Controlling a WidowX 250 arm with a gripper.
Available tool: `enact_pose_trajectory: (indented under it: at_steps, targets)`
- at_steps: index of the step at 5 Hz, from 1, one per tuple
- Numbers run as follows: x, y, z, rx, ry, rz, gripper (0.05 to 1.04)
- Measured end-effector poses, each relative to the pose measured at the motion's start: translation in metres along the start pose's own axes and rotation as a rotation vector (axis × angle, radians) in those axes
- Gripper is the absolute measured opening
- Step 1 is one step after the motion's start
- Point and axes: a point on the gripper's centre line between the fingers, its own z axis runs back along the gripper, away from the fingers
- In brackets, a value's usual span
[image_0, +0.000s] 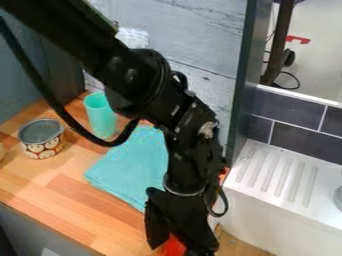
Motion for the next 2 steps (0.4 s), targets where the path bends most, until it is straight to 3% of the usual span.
enact_pose_trajectory:
  at_steps: [1, 2]
  targets:
    - [0.0026, -0.0012, -0.0048, -0.007, 0.014, 0.001, 0.697]
    - [0.0055, 0.0037, -0.0026, -0.024, 0.008, 0.027, 0.542]
